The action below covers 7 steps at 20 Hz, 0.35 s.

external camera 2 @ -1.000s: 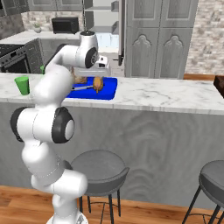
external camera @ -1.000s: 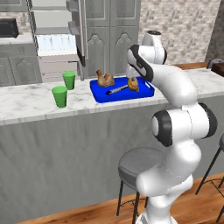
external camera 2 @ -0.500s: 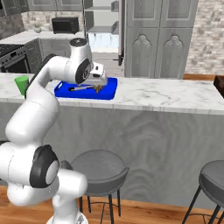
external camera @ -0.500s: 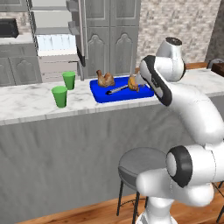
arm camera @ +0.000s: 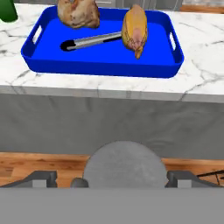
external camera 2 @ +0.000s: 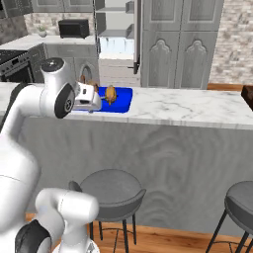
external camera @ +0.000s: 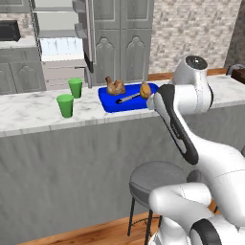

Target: Gather the lime and eggplant from the fridge and place them on a tray on the dining counter. Then gather the chicken drumsticks from the fridge and place them on the other tray.

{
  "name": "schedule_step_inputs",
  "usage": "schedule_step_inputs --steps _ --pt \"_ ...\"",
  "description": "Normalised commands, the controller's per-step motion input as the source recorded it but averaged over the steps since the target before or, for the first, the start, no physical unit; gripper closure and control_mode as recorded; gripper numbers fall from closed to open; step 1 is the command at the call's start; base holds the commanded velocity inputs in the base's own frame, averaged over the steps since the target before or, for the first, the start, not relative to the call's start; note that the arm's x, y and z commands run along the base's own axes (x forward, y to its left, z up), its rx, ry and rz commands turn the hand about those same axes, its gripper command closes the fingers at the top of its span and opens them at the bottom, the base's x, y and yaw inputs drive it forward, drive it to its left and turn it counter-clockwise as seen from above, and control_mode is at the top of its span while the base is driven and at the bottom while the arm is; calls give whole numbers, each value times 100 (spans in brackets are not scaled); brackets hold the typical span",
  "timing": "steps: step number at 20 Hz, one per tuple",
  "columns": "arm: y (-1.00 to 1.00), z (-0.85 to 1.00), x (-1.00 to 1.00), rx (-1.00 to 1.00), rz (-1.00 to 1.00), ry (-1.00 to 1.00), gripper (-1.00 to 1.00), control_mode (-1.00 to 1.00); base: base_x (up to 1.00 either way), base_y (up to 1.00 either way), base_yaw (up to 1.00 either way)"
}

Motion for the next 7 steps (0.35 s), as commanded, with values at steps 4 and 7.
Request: schedule_step_inputs --steps 4,7 --pt "1 30 -100 0 0 0 -100 -100 0 0 0" --pt "0 35 -100 0 -1 2 -100 -100 0 0 0"
